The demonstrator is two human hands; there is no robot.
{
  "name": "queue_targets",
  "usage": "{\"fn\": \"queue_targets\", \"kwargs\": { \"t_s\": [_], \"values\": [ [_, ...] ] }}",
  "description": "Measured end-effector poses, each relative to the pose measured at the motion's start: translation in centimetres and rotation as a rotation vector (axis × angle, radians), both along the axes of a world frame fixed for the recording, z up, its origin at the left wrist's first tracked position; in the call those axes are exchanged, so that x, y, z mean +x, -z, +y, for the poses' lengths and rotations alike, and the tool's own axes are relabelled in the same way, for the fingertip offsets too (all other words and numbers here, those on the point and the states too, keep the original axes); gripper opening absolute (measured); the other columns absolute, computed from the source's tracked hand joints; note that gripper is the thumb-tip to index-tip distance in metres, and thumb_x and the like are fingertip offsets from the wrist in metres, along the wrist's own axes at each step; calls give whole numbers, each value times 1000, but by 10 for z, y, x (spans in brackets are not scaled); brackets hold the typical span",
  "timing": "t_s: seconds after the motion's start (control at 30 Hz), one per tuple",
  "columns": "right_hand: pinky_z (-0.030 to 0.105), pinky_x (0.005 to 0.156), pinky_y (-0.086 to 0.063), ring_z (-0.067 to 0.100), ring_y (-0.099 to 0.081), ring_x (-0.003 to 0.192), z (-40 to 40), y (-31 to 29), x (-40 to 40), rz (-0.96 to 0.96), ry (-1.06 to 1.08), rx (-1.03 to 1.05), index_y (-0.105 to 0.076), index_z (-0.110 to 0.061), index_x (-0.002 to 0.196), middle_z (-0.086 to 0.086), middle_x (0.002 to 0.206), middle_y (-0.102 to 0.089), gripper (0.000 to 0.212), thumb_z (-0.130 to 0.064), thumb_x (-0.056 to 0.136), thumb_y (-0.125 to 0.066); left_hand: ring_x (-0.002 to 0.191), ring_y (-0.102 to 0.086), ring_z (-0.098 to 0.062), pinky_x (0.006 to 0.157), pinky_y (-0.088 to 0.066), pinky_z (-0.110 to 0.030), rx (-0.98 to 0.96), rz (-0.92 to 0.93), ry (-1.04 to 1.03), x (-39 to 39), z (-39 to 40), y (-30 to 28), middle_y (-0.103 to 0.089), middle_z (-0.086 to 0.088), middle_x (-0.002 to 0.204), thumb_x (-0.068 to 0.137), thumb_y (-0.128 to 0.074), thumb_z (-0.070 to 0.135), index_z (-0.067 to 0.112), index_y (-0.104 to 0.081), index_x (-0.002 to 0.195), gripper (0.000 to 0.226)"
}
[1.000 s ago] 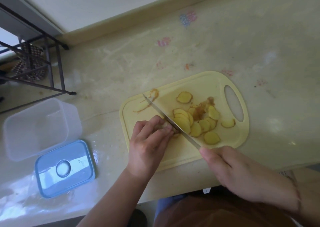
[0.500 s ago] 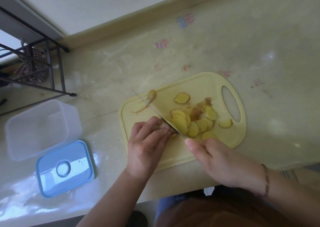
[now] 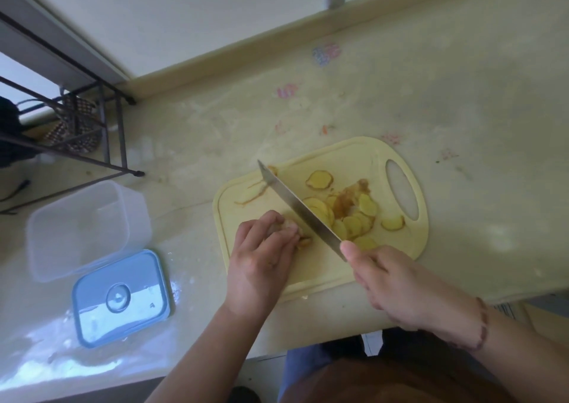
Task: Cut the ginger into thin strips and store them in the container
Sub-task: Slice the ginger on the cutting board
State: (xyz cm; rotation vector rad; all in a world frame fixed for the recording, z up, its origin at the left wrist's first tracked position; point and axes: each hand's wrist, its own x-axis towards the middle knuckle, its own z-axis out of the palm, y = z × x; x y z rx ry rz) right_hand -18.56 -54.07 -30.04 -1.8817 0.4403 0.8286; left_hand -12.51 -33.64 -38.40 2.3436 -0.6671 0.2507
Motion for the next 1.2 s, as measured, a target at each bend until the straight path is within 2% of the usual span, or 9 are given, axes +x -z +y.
{"fn": "queue_targets", "kwargs": {
  "t_s": [0.1, 0.17, 0.37, 0.57, 1.0, 1.2],
  "values": [
    [20, 44, -24, 8, -21, 39, -1, -8, -4, -43, -24, 2, -30, -10, 65, -6, 48, -22, 68, -75, 80, -24, 88, -63, -28, 79, -53, -35, 43, -6, -1, -1, 1, -3, -70, -8, 106, 91, -73, 10, 7, -79, 93, 7],
    [24, 50, -27, 9, -24, 44, 0, -13, -7, -72, -48, -12, -30, -13, 64, -5, 51, -25, 65, -76, 80, -24, 89, -65, -27, 80, -53, -35, 43, 1, -8, 0, 2, -4, -71, -6, 103, 91, -73, 11, 8, -79, 94, 7],
    [24, 53, -33, 9, -33, 48, 2, -21, -16, -79, -72, -118, -32, -16, 62, -5, 50, -34, 66, -78, 79, -22, 91, -67, -26, 81, -53, -34, 11, 21, -22, 0, 3, -2, -72, -6, 102, 92, -73, 13, 8, -80, 95, 9],
    [25, 53, -32, 10, -33, 50, 1, -23, -21, -92, -76, -146, -32, -15, 61, -5, 50, -34, 66, -78, 80, -24, 85, -63, -25, 81, -47, -23, -26, 14, -9, 2, 2, -2, -71, -7, 98, 102, -59, 26, 7, -80, 95, 29],
    [25, 53, -33, 10, -33, 49, 3, -24, -16, -73, -77, -159, -31, -15, 61, -3, 50, -32, 64, -76, 82, -25, 86, -64, -25, 84, -47, -23, -38, 3, 2, 3, 3, -1, -71, -7, 99, 101, -63, 22, 7, -80, 97, 23],
    [22, 53, -34, 9, -32, 47, 8, -20, -3, -46, -109, -119, -31, -18, 60, -9, 45, -32, 61, -75, 82, -23, 87, -66, -24, 87, -46, -21, -22, -20, 42, 8, 6, -2, -71, -6, 97, 92, -73, 13, 6, -80, 92, 10]
  ]
}}
